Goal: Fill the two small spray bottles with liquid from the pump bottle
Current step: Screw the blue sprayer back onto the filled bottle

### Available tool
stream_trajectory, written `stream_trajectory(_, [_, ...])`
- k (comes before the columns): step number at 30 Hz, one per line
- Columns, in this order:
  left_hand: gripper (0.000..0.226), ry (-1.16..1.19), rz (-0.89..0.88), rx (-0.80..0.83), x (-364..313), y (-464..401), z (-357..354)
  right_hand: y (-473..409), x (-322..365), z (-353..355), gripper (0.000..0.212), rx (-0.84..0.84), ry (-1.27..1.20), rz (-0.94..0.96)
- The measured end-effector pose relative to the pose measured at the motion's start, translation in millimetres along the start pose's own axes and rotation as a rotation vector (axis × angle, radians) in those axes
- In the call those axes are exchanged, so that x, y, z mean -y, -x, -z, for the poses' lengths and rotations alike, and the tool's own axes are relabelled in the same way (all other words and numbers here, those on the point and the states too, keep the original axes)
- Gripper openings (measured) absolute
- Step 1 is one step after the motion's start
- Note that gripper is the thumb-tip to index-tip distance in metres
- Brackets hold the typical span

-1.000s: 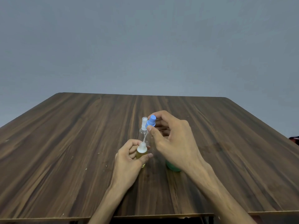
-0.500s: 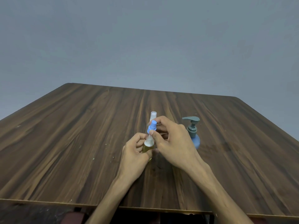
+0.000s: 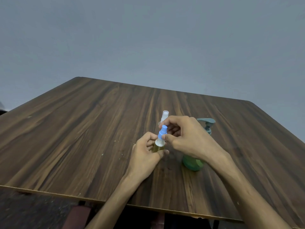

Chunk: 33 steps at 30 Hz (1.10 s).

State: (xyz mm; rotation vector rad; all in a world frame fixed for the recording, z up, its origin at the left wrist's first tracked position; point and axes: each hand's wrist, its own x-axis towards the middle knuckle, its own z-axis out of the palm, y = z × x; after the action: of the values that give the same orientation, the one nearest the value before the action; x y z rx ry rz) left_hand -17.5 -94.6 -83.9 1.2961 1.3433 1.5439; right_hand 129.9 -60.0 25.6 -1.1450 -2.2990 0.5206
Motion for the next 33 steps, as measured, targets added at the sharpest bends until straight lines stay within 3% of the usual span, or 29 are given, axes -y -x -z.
stream_trajectory(20, [0.031,-0.046,0.011,-0.006,-7,1,1,-15,31,23,0.031,0.295,0.456,0.236])
stream_trajectory(23, [0.03,-0.056,0.014,0.0,-10,1,1,-20,30,23,0.027,0.309,0.497,0.238])
stream_trajectory(26, [0.03,-0.057,0.019,0.006,-10,2,1,-24,27,22,0.008,0.317,0.539,0.235])
stream_trajectory(30, [0.032,-0.059,0.032,-0.009,-10,1,1,-28,25,14,0.04,0.247,0.662,0.225])
stream_trajectory(33, [0.028,-0.061,0.027,-0.017,-11,2,0,-26,23,12,0.049,0.197,0.684,0.23])
